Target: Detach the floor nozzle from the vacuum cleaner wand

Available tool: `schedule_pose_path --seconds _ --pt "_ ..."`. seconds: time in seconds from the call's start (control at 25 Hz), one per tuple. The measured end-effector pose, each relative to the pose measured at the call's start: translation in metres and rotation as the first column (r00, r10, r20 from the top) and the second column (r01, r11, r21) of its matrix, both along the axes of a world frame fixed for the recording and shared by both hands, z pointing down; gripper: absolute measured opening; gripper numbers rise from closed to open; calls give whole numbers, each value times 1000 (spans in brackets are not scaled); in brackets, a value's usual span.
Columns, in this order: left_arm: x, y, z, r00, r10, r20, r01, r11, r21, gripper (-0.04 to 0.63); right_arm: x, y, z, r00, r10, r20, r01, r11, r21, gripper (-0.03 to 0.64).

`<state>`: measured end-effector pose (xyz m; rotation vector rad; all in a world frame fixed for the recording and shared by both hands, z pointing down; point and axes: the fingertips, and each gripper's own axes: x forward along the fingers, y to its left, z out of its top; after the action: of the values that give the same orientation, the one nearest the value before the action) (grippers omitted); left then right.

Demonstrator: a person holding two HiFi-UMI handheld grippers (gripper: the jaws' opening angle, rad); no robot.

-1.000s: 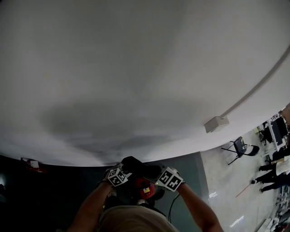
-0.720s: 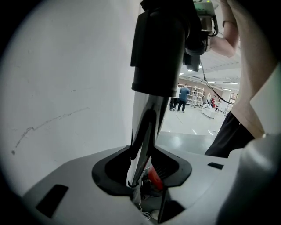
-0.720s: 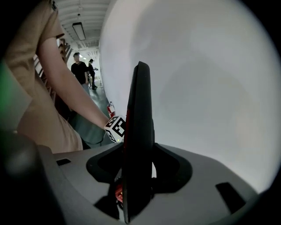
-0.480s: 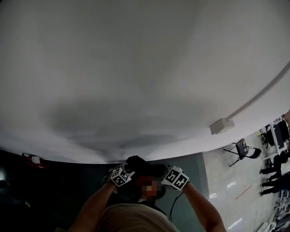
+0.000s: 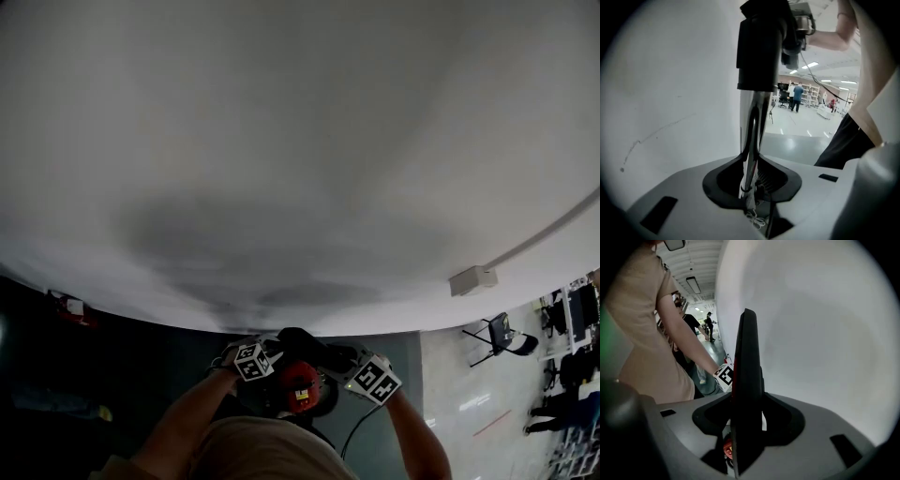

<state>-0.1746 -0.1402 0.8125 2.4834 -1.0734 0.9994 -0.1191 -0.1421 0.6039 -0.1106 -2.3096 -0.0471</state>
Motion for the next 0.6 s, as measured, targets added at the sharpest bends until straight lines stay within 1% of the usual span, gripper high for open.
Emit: schedule_pose_path --seconds 0.04,0.08,0.12,0.16,0.24,0.28,0.32,0.36,0.4,0.44,0.56,0.6 --pt "-5 4 6 999 15 48 -15 1000 -9 55 6 -9 0 1000 19 -12 -19 1000 5 206" --pt "-14 8 14 996 11 85 -9 1000 -26 -3 13 -18 1 998 57 -26 -56 998 19 206" --pt "-26 13 22 995 -11 99 16 999 -43 -3 20 -23 2 995 94 -37 -93 995 30 206" --pt "-37 18 26 995 -43 90 48 997 -55 -2 26 -23 4 992 117 -38 -116 993 36 206" --pt "-43 20 24 996 -80 34 82 995 -60 -2 29 -14 4 991 129 -19 -128 991 31 207" --pt "-38 18 20 997 -75 6 75 996 -52 14 26 -10 3 991 132 -8 -132 991 26 207" --pt "-29 14 15 998 -61 -13 61 997 -39 74 22 -7 2 991 134 2 -134 991 23 207" --pt "-19 9 10 999 -46 -24 46 999 -23 164 18 -5 2 991 133 9 -134 991 21 207" --pt "-8 4 5 999 -35 -28 35 999 -6 234 13 -2 1 991 130 13 -131 991 21 207" --pt "1 -2 1 999 -28 -30 28 1000 10 259 8 3 1 992 126 16 -126 992 21 207" --pt "22 -18 -9 999 -35 -30 37 998 44 259 -2 18 -3 994 110 18 -111 993 26 207" --pt "25 -22 -9 999 -44 -23 45 998 50 215 -3 21 -3 994 111 14 -112 993 31 207"
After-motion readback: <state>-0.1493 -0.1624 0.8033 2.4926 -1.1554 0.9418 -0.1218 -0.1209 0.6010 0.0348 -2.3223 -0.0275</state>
